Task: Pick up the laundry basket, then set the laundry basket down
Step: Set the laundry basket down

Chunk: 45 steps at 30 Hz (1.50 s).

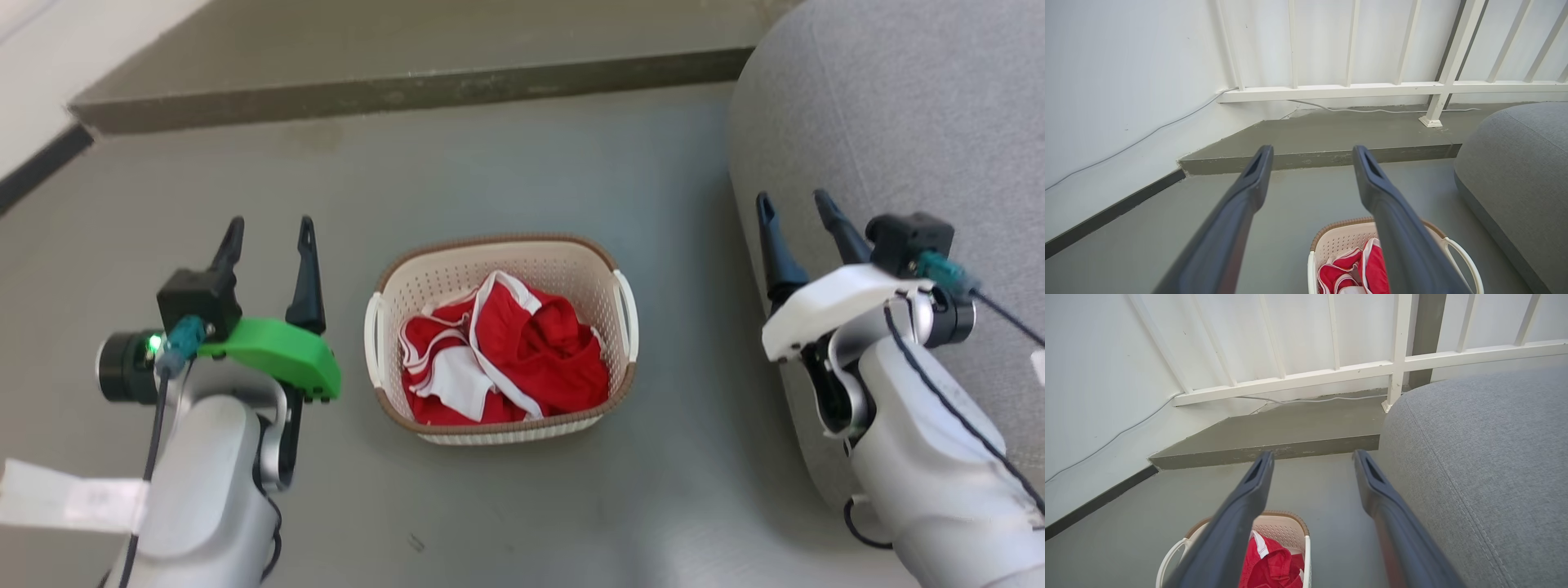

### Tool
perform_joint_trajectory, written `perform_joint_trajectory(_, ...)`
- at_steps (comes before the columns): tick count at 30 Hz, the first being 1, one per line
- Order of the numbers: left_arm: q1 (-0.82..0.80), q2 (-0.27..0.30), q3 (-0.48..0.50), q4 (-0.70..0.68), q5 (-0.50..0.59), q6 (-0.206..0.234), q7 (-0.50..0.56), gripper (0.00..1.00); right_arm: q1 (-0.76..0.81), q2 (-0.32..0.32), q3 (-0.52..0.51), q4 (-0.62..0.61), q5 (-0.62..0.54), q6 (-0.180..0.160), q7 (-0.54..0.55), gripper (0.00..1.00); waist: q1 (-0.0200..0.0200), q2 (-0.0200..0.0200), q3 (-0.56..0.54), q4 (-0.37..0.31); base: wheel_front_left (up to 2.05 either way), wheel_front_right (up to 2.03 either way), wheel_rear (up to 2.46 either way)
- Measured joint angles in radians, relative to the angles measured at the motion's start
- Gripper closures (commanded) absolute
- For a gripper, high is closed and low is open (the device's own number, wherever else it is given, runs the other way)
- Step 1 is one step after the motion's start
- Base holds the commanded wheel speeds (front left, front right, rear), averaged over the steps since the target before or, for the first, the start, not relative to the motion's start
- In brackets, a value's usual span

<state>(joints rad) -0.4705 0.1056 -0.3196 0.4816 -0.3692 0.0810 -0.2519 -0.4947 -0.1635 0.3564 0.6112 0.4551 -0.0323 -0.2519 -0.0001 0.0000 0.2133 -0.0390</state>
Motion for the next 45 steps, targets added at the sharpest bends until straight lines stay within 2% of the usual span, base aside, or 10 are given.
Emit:
perform_joint_trajectory(15,0.232,-0.002,0.031,-0.160,0.038,0.016,0.000,0.00,0.179,0.011,-0.008,-0.136,-0.078,-0.030,0.000,0.00,0.0000,0.0000,-0.122,-0.007,0.00,0.00,0.00)
perform_joint_trajectory(27,0.397,-0.008,0.058,-0.238,0.048,0.026,0.000,0.00,0.325,0.013,0.000,-0.168,-0.105,-0.041,0.000,0.00,0.0000,0.0000,-0.190,-0.013,0.00,0.00,0.00)
perform_joint_trajectory(45,0.518,-0.017,0.078,-0.317,0.075,0.034,0.000,0.00,0.398,0.008,-0.007,-0.268,-0.149,-0.066,0.000,0.00,0.0000,0.0000,-0.217,-0.013,0.00,0.00,0.00)
